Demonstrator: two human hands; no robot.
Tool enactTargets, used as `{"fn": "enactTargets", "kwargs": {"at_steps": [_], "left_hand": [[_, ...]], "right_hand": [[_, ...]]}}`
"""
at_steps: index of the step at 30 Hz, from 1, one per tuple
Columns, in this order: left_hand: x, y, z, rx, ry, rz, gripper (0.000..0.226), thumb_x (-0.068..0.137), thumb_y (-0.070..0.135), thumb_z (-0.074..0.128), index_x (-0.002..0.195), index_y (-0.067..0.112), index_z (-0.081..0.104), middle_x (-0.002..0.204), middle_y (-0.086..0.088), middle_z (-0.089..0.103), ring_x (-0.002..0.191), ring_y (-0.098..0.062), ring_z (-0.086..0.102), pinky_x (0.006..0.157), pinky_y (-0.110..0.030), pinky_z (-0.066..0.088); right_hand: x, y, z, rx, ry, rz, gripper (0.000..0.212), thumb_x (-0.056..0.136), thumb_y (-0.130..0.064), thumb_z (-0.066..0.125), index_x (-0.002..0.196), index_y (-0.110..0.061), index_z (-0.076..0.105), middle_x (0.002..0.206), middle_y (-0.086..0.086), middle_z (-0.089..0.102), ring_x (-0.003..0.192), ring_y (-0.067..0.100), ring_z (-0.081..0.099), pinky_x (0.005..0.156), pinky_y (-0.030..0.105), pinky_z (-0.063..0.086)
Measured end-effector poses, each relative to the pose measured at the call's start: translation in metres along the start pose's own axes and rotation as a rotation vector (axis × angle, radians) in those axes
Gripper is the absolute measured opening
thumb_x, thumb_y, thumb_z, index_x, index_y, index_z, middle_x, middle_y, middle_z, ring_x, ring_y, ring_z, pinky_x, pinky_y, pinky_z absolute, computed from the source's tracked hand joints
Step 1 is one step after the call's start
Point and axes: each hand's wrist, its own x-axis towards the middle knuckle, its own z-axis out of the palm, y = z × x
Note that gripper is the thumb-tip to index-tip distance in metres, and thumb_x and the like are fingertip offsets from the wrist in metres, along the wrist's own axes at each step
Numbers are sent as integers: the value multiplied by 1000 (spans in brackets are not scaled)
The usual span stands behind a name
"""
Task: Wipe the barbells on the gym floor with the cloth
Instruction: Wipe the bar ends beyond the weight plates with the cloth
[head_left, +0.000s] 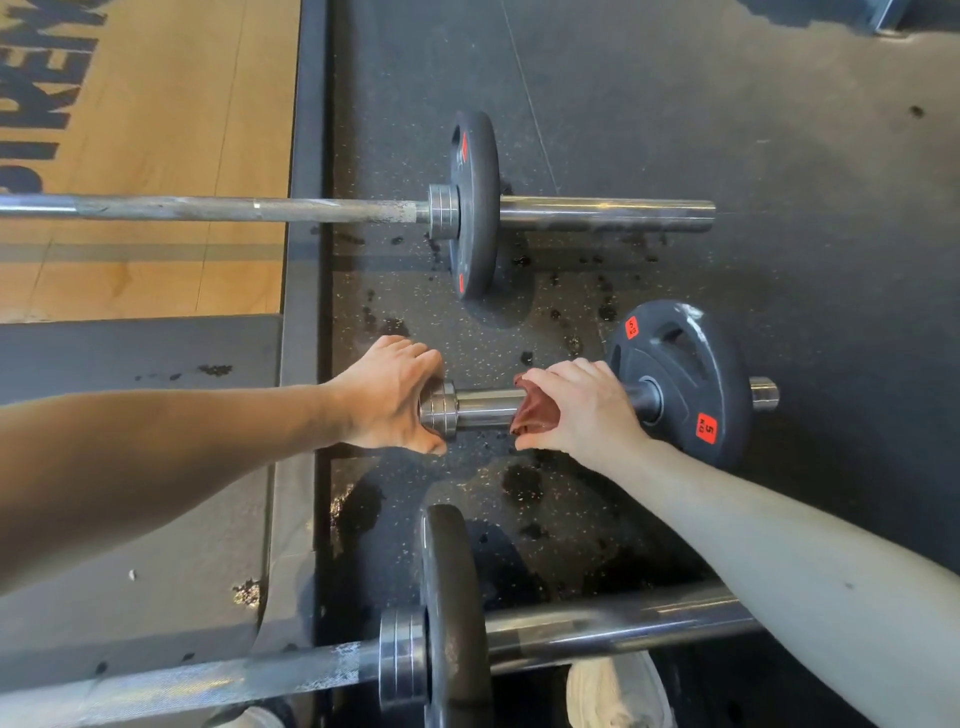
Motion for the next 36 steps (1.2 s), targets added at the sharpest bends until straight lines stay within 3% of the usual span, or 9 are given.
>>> {"fn": "enactTargets", "kwargs": {"at_steps": [5, 9, 13, 17, 22, 25, 29, 33, 36], "left_hand": [[7, 0, -17, -341, -245, -136, 70, 61, 67, 85, 105, 29, 45, 100, 11, 55, 91, -14, 57, 77, -30, 48], [15, -7, -24, -487, -419, -222, 82, 64, 62, 86, 127, 25, 49, 119, 9, 56, 107, -14, 57, 97, -34, 44], [12, -7, -22, -539, -462, -275, 87, 64, 69, 79, 133, 24, 52, 123, 7, 58, 110, -14, 57, 102, -36, 41], [-6, -11, -14, -622, -384, -239, 119, 48, 88, 74, 145, 25, 48, 126, 9, 63, 115, -12, 62, 111, -40, 45], [-34, -27, -12, -600, -225, -234, 87, 65, 63, 84, 139, 33, 49, 121, 17, 60, 110, -4, 60, 106, -32, 46], [-39, -30, -14, -555, -153, -213, 74, 64, 70, 79, 124, 35, 54, 112, 16, 62, 103, -6, 63, 100, -35, 50], [-34, -20, -16, -547, -89, -160, 80, 64, 73, 76, 130, 32, 52, 114, 16, 59, 106, -6, 61, 99, -31, 50], [-30, -9, -10, -520, -64, -119, 67, 72, 69, 75, 125, 34, 54, 111, 16, 55, 103, -9, 60, 92, -28, 51], [-28, -6, -8, -544, -32, -126, 53, 78, 51, 82, 120, 34, 55, 108, 16, 55, 100, -8, 61, 81, -15, 45]], "right_hand": [[10, -2, -18, 140, -161, 30, 76, 69, -76, 75, 132, -36, 59, 117, -8, 64, 107, 16, 52, 97, 37, 40], [32, -3, -41, 270, -459, 90, 73, 67, -69, 81, 129, -35, 63, 116, -11, 65, 105, 15, 58, 95, 38, 51], [46, -2, -56, 349, -673, 127, 68, 66, -64, 84, 123, -34, 64, 115, -12, 66, 103, 13, 63, 96, 42, 54], [28, -47, -35, -11, -414, 17, 81, 74, -66, 78, 138, -26, 48, 128, -2, 55, 115, 21, 51, 100, 44, 45], [23, -103, 2, -174, -63, -64, 88, 76, -54, 83, 143, -16, 40, 134, 7, 53, 118, 28, 52, 100, 44, 44], [-1, -55, 0, -145, -2, -132, 86, 77, -52, 83, 143, -17, 40, 130, 4, 55, 114, 26, 54, 98, 43, 46], [-33, 2, -3, -202, 107, 59, 84, 72, -54, 85, 140, -22, 48, 123, 0, 57, 111, 25, 56, 99, 42, 45], [-29, -16, 4, -158, 125, 184, 79, 69, -57, 84, 133, -20, 55, 121, 3, 58, 113, 28, 53, 101, 44, 39], [-8, -53, 7, -118, 94, 58, 75, 77, -64, 75, 135, -22, 51, 125, 1, 56, 114, 26, 51, 100, 43, 39]]}}
